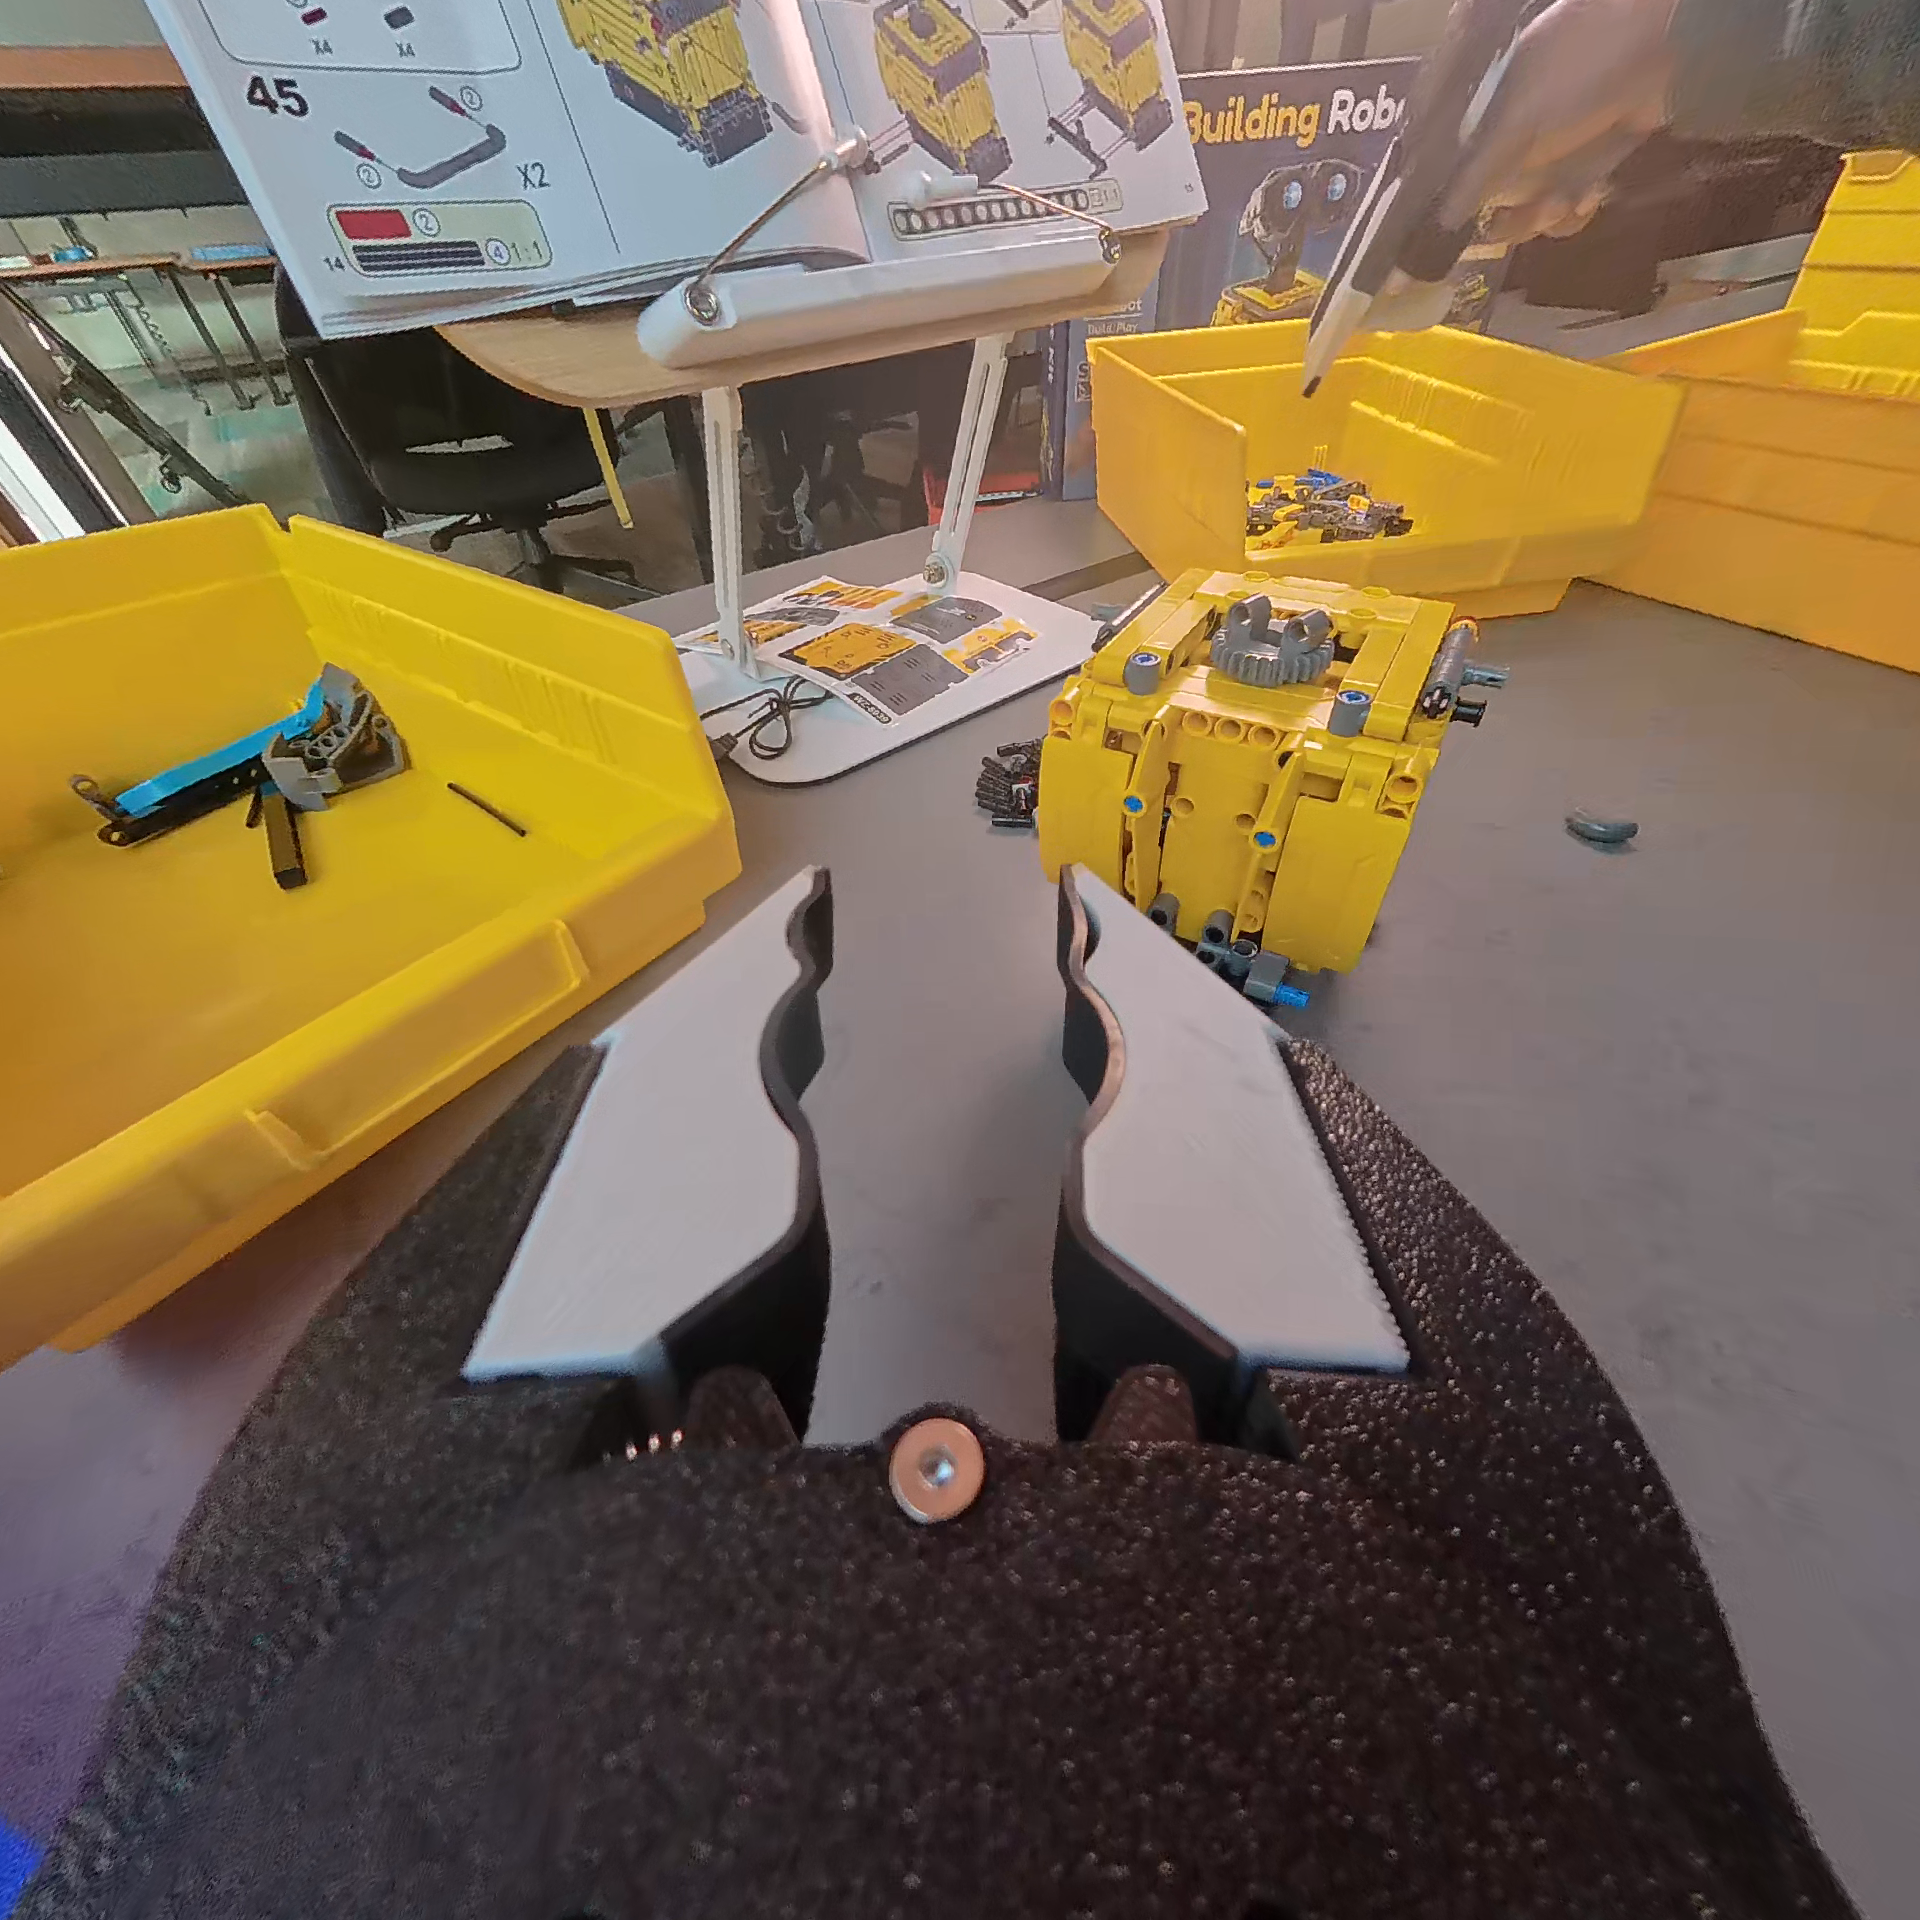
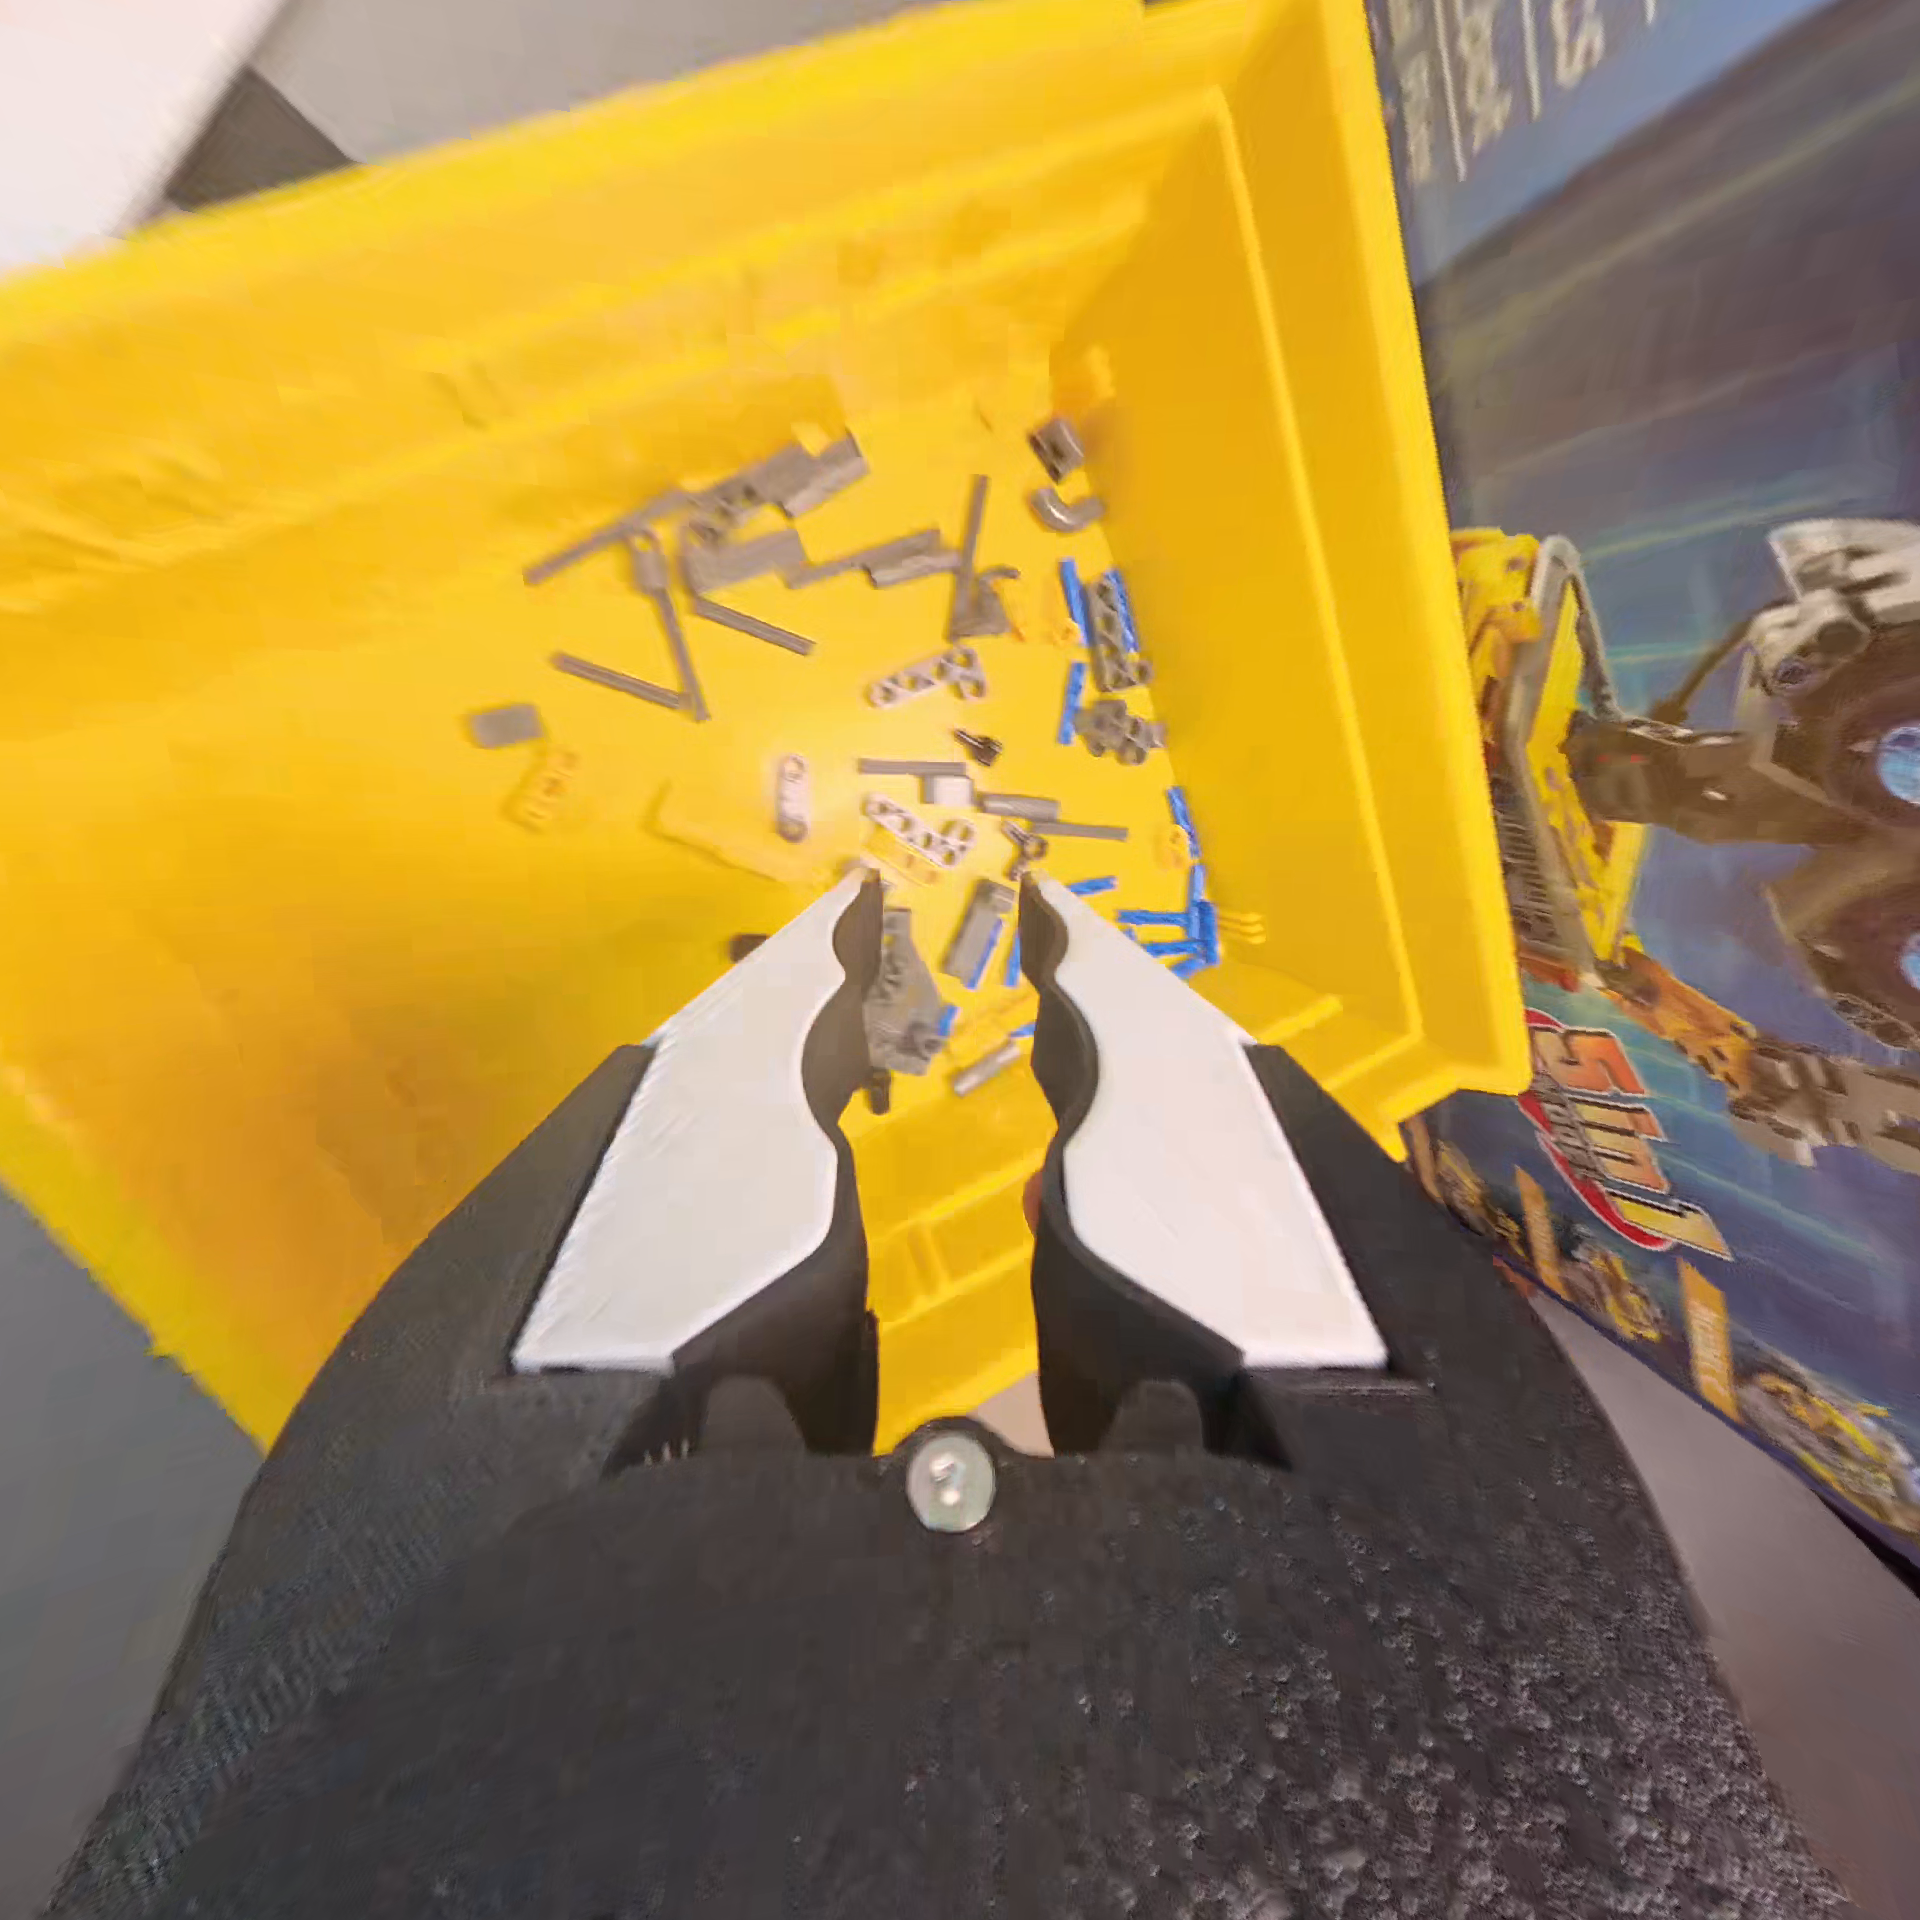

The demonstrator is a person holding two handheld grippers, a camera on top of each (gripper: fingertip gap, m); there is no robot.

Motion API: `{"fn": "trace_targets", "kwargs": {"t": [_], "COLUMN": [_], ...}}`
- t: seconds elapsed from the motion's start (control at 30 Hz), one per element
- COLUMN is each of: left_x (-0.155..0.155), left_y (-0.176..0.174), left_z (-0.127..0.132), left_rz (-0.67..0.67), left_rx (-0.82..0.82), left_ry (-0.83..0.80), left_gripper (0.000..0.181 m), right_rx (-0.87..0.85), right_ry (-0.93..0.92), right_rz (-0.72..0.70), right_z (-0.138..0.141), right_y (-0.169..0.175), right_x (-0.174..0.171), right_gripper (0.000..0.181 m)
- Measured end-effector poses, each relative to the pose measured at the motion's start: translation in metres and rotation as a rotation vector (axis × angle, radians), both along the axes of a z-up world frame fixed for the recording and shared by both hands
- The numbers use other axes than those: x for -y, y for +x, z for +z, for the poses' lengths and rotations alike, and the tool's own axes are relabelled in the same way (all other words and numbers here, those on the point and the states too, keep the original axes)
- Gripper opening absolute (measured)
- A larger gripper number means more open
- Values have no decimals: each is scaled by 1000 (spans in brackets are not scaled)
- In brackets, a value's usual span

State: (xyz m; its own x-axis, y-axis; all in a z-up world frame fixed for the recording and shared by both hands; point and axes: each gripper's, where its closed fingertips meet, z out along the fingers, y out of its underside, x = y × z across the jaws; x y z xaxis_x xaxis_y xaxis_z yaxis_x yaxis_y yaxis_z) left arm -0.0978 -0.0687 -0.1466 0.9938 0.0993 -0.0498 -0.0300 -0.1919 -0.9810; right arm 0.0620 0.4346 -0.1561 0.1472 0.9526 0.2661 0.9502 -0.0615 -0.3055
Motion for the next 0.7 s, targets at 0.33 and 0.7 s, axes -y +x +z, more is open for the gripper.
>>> {"fn": "trace_targets", "kwargs": {"t": [0.33,0.7], "left_x": [-5,-5], "left_y": [-3,-4], "left_z": [-12,-12], "left_rz": [-4,-1], "left_rx": [22,34], "left_ry": [-37,-39], "left_gripper": [42,41], "right_rx": [300,302], "right_ry": [-151,-268], "right_rz": [-40,39], "right_z": [-57,-73], "right_y": [28,21], "right_x": [-13,20], "right_gripper": [23,22]}}
